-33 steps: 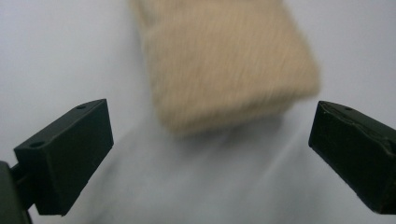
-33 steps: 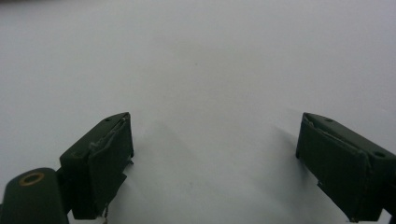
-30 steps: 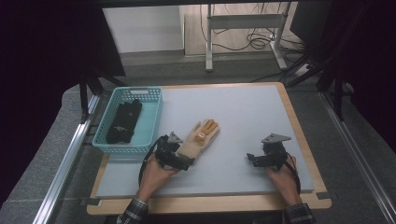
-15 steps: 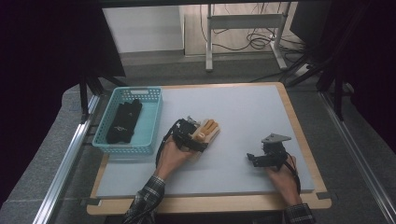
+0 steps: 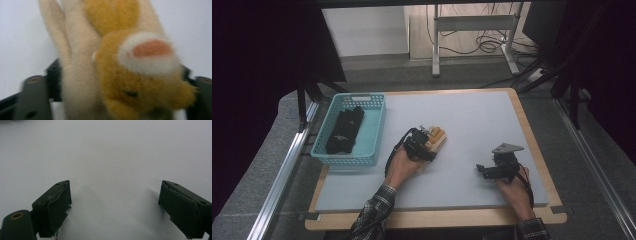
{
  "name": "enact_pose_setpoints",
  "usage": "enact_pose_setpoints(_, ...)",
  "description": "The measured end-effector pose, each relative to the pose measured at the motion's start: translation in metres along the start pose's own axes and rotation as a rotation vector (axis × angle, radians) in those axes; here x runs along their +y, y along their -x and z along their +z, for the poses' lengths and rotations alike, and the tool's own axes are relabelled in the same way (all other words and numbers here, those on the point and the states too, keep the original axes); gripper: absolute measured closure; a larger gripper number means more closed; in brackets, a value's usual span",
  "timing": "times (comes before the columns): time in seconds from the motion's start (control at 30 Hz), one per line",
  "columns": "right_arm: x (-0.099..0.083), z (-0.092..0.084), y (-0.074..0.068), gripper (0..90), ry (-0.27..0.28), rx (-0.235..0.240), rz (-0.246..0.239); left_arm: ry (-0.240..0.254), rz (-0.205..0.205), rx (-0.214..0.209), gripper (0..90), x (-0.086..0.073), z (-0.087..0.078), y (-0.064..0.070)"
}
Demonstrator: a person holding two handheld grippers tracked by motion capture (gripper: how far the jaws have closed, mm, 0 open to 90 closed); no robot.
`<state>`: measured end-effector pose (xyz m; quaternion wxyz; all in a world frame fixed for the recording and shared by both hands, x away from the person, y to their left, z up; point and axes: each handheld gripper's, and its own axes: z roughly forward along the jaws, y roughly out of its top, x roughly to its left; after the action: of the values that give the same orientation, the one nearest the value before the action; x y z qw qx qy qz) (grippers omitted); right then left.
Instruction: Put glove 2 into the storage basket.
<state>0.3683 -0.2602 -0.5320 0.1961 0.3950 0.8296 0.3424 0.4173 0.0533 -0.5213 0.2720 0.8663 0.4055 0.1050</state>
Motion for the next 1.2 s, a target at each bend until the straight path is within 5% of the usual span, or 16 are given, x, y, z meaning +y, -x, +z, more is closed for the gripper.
enact_pose_setpoints(0.2, 0.000, 0.000, 0.000, 10.7, 0.000, 0.000, -0.001, -0.017, 0.008, -0.001, 50.5, 0.004, -0.003, -0.001)
enact_pose_setpoints(0.43, 0.000, 0.000, 0.000, 10.7, 0.000, 0.000, -0.001, 0.026, -0.020, -0.052, 61.7, 0.007, -0.012, -0.008)
enact_pose_setpoints(0.83, 0.000, 0.000, 0.000, 10.7, 0.000, 0.000, 0.000, 0.056, -0.018, -0.008, 63.4, 0.018, -0.036, -0.019)
enact_pose_setpoints(1.2, 0.000, 0.000, 0.000, 10.7, 0.000, 0.000, -0.001, 0.087, -0.024, 0.057, 63.1, 0.034, -0.082, -0.038)
